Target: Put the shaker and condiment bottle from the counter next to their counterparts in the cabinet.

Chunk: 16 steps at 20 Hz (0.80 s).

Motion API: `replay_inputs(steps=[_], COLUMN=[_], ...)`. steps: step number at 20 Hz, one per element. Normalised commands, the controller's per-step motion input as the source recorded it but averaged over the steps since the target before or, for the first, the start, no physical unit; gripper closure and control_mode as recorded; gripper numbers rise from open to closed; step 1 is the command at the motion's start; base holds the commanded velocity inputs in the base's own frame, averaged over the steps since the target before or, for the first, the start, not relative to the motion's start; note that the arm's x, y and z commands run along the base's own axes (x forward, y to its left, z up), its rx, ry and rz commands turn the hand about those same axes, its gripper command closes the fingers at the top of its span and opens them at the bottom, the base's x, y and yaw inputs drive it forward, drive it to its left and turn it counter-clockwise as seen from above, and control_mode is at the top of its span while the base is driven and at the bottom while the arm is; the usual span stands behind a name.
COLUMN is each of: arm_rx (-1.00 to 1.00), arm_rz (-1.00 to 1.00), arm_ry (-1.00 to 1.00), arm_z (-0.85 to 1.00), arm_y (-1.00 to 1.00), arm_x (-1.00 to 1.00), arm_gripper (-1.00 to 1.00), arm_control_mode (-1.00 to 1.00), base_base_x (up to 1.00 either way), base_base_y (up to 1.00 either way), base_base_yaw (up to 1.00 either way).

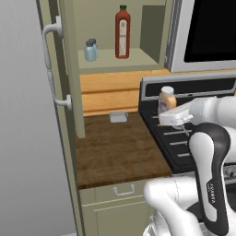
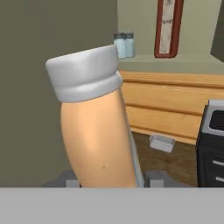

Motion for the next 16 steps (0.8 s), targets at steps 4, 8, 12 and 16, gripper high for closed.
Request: replay_inputs(steps=[4, 8, 12, 16], arm_rx=[0.01, 0.03, 0.06, 0.12], arm_rz=[-0.16, -0.10, -0.02, -0.04], arm_ry=[-0.22, -0.12, -0.05, 0.02], arm_z=[0.60, 0.60, 0.47, 0.42], arm_y=[0.59, 0.40, -0.04, -0.54], arm_x=[0.23, 0.27, 0.08, -0.10], arm_gripper=[1.00, 1.00, 1.00, 1.00], arm_control_mode=[-1.00, -1.00, -1.00, -1.00], base_base_x=[0.00, 0.00, 0.00, 0.00], base_base_y=[0.00, 0.00, 0.00, 0.00], base_base_yaw=[0.00, 0.00, 0.00, 0.00])
